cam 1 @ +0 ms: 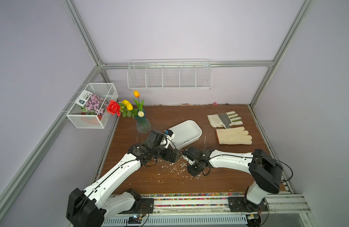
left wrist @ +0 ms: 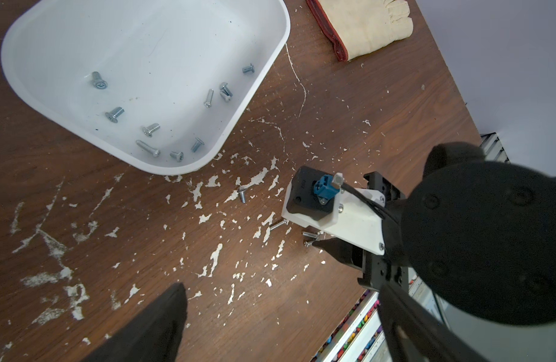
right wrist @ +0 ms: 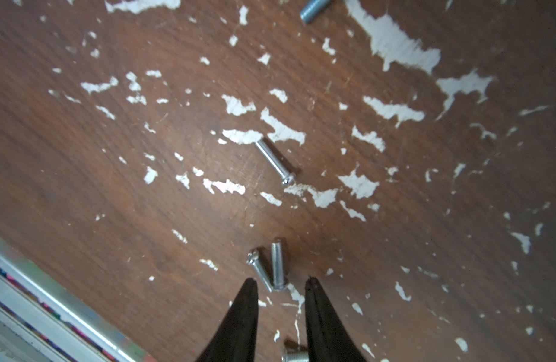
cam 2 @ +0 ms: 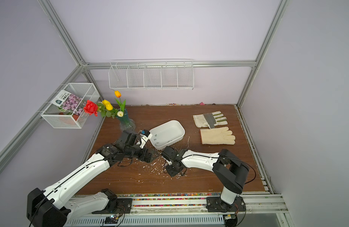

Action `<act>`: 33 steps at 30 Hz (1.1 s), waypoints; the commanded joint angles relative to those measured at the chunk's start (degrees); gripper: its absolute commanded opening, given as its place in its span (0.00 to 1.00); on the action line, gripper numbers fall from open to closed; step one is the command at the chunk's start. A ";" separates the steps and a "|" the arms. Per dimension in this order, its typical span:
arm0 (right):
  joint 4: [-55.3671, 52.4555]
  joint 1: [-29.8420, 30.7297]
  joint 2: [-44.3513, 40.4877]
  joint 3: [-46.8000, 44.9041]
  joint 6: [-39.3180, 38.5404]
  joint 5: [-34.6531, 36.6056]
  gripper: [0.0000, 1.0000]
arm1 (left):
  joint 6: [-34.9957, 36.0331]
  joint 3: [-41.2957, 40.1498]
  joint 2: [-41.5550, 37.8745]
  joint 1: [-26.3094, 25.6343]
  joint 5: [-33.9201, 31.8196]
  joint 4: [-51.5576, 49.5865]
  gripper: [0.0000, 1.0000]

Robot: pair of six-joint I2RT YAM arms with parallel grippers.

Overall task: Put the screws on the desktop into the storage box
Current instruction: Pick up the screw from the center of the board.

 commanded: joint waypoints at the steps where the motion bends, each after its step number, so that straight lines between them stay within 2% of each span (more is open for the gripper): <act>1: -0.07 0.40 1.18 1.15 0.39 0.54 0.29 | 0.10 -0.42 0.71 0.23 1.32 0.41 0.98; 33: -1.81 0.65 4.02 2.31 -0.15 2.19 0.18 | 0.65 -0.36 1.84 0.21 2.54 0.23 0.96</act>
